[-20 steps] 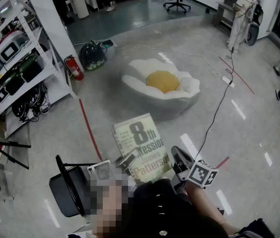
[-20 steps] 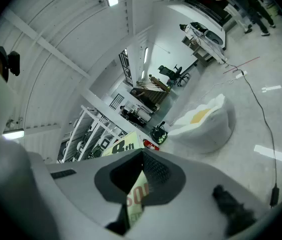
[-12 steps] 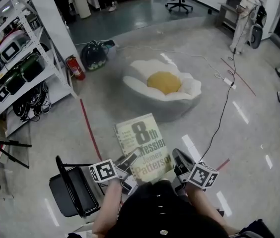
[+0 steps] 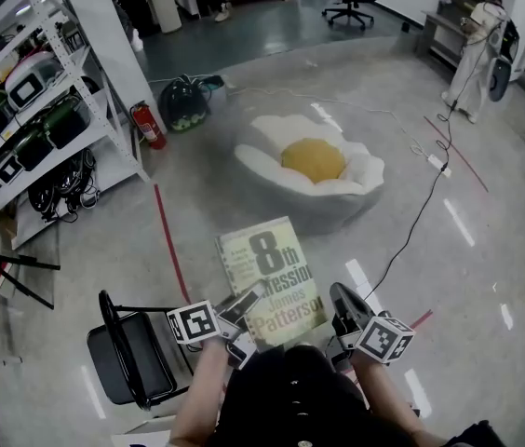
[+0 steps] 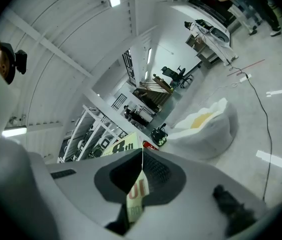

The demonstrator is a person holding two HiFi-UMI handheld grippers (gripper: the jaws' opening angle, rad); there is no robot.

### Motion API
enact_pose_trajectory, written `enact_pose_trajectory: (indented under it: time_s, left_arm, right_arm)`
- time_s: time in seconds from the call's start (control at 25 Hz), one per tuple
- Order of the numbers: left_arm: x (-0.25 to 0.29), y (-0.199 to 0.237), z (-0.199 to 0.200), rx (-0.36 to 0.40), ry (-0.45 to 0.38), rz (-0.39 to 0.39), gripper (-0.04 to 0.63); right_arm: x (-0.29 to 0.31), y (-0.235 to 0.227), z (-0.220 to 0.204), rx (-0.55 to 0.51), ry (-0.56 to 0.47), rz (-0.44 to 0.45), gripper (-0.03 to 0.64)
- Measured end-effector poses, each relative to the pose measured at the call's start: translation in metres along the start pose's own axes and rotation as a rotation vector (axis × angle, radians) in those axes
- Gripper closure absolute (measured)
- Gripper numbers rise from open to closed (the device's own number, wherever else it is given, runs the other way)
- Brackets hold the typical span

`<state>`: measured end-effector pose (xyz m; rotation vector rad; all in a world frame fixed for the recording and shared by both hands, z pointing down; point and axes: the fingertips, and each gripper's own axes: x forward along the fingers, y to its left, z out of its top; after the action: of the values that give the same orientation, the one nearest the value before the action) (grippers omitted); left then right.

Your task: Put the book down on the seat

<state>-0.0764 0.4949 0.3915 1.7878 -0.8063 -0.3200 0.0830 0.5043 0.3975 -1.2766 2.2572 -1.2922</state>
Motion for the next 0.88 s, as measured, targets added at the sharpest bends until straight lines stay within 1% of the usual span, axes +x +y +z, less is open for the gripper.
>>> enact_pose_trajectory:
  time_s: [0.16, 0.32, 0.4, 0.56, 0.88]
  left_arm:
    - [0.011, 0.0, -0.001, -0.002, 0.006, 0.001, 0.434]
    - [0.025, 0.008, 0.012, -0.016, 0.008, 0.007, 0.434]
    - [0.035, 0.014, 0.024, -0.024, 0.011, 0.014, 0.434]
    - [0.057, 0.023, 0.05, -0.016, 0.027, 0.024, 0.434]
    - [0.103, 0.033, 0.114, -0.02, 0.042, -0.001, 0.434]
  right_arm:
    - [0.005, -0.009, 0.001, 0.009, 0.008, -0.005, 0.604]
    - [0.023, -0.014, 0.011, 0.006, 0.006, -0.019, 0.604]
    - [0.036, -0.017, 0.02, 0.008, 0.008, -0.023, 0.604]
    - [0.063, -0.021, 0.043, -0.014, 0.0, -0.025, 0.604]
    - [0.129, -0.024, 0.093, -0.036, -0.02, -0.047, 0.604]
